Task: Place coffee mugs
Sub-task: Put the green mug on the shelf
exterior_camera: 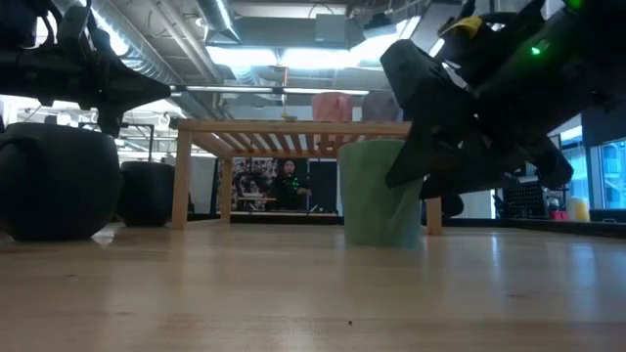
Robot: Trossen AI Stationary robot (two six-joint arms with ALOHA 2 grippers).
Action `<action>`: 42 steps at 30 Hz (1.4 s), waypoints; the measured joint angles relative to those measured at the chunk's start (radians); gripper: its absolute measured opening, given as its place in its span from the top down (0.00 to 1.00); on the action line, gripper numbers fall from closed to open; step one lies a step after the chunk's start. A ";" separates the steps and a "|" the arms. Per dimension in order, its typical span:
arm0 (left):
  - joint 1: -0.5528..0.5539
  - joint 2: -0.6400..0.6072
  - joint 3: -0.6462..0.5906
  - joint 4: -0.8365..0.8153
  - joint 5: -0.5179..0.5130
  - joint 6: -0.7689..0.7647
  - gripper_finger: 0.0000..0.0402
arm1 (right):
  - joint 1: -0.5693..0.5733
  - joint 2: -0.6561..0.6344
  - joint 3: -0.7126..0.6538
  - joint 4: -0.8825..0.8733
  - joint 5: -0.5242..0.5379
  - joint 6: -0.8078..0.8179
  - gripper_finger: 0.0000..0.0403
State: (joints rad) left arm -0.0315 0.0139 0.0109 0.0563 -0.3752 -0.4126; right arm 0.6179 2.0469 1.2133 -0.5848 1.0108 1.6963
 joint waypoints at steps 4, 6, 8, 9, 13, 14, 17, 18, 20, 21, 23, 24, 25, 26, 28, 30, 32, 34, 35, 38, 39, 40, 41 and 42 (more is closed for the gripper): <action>0.000 0.000 0.000 0.000 0.000 0.000 0.98 | -0.004 0.001 0.000 -0.011 0.006 0.000 0.75; 0.000 0.000 0.000 0.000 0.000 0.000 0.98 | -0.006 0.001 0.000 -0.015 0.007 -0.002 0.84; 0.000 0.000 0.000 0.000 0.000 0.000 0.98 | -0.012 0.001 0.000 -0.019 0.008 -0.013 0.93; 0.000 0.000 0.000 0.000 0.000 0.000 0.98 | -0.017 0.001 0.000 -0.018 0.002 -0.040 0.95; 0.000 0.000 0.000 0.000 -0.001 0.000 0.98 | -0.042 0.001 0.021 -0.020 -0.027 -0.084 0.94; 0.000 0.000 0.000 0.000 -0.001 0.000 0.98 | -0.048 0.001 0.032 -0.022 -0.038 -0.099 0.94; 0.000 0.000 0.000 0.000 -0.002 0.003 0.98 | -0.070 0.002 0.078 -0.013 -0.064 -0.145 0.95; 0.000 0.000 0.000 0.000 -0.006 0.003 0.98 | -0.077 0.002 0.097 -0.016 -0.064 -0.162 0.95; 0.000 0.000 0.000 0.000 -0.008 0.003 0.98 | -0.088 0.002 0.147 -0.017 -0.061 -0.208 0.95; 0.000 0.000 0.000 0.000 -0.008 0.003 0.98 | -0.092 0.002 0.173 -0.014 -0.060 -0.238 0.95; 0.000 0.000 0.000 0.000 -0.007 0.003 0.98 | -0.104 0.002 0.224 -0.016 -0.059 -0.306 0.95; 0.000 0.000 0.000 0.000 -0.007 0.003 0.98 | -0.112 0.002 0.251 -0.021 -0.059 -0.341 0.95; 0.000 0.000 0.000 0.000 -0.007 0.003 0.98 | -0.120 0.002 0.279 -0.026 -0.058 -0.375 0.95; 0.000 0.000 0.000 0.000 -0.007 0.003 0.98 | -0.129 0.002 0.308 -0.035 -0.060 -0.406 0.95; 0.000 0.000 0.000 0.000 -0.007 0.003 0.98 | -0.155 0.002 0.377 -0.071 -0.058 -0.453 0.95; 0.000 0.000 0.000 0.000 -0.007 0.003 0.98 | -0.186 0.002 0.444 -0.098 -0.059 -0.507 0.95; 0.000 0.000 0.000 0.000 -0.007 0.003 0.98 | -0.216 0.002 0.518 -0.109 -0.072 -0.574 0.95; 0.000 0.000 0.000 0.000 -0.006 0.003 0.98 | -0.249 0.002 0.598 -0.122 -0.103 -0.636 0.95; 0.000 0.000 0.000 0.000 -0.006 0.003 0.98 | -0.263 0.002 0.635 -0.135 -0.109 -0.658 0.95; 0.000 0.000 0.000 0.000 -0.006 0.003 0.98 | -0.310 0.002 0.726 -0.176 -0.085 -0.704 0.95; 0.000 0.000 0.000 0.000 -0.005 0.003 0.98 | -0.327 0.002 0.755 -0.190 -0.082 -0.717 0.95; 0.000 0.000 0.000 0.000 -0.005 0.003 0.98 | -0.346 0.002 0.782 -0.204 -0.078 -0.737 0.95; 0.000 0.000 0.000 0.000 -0.005 0.003 0.98 | -0.367 0.002 0.808 -0.211 -0.070 -0.765 0.95; 0.000 0.000 0.000 0.000 -0.005 0.003 0.98 | -0.390 0.002 0.826 -0.209 -0.061 -0.795 0.95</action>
State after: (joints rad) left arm -0.0311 0.0139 0.0109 0.0563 -0.3803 -0.4091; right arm 0.2276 2.0488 2.0395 -0.7943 0.9500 0.9010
